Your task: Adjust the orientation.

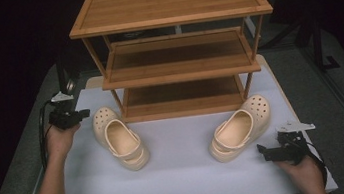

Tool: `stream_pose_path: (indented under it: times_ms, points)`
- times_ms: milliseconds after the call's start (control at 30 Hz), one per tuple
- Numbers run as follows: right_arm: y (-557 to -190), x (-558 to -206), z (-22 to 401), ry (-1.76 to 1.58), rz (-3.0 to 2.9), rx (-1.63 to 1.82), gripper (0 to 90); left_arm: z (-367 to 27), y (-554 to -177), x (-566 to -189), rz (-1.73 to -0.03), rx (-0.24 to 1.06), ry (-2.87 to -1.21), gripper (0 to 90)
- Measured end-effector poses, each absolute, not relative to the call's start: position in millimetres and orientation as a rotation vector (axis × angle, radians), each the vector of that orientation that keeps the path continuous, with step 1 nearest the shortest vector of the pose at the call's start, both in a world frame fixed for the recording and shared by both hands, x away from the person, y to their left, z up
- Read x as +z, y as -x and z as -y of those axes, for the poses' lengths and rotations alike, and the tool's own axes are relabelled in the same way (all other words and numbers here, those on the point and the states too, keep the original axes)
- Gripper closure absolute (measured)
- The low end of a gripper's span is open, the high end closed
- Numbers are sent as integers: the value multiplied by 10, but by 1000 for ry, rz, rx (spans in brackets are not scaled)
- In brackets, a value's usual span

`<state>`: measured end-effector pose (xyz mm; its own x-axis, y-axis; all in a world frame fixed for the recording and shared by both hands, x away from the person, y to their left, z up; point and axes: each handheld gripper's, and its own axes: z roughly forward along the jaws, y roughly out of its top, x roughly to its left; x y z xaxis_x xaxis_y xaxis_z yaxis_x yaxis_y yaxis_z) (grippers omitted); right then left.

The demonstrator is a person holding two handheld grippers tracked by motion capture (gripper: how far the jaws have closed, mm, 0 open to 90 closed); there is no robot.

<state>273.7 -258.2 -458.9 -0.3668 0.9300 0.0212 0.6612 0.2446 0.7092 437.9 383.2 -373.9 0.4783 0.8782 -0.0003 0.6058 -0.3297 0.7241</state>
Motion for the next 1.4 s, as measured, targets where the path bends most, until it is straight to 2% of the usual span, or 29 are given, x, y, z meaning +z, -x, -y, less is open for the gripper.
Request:
stream_pose_path:
  times_ms: [333,600,733,933,1200,1400]
  points:
    - [-2737,-4589,2585,-1455,-2118,900,84,-3784,-4749,-3933,-1238,496,-2103,900]
    - [-2738,-4589,2586,-1454,-2119,901,84,-3718,-4753,-4052,-1215,422,-2129,900]
    - [-2738,-4589,2587,-1454,-2119,901,84,-3649,-4728,-4042,-1197,441,-2152,900]
    - [-2738,-4589,2586,-1453,-2119,901,84,-3530,-4580,-3984,-1152,448,-2144,900]
    - [-2738,-4589,2585,-1455,-2118,900,84,-3321,-4272,-4063,-1073,382,-2174,900]
    - [-2737,-4588,2584,-1455,-2119,900,84,-3246,-4091,-4075,-1071,417,-2169,900]
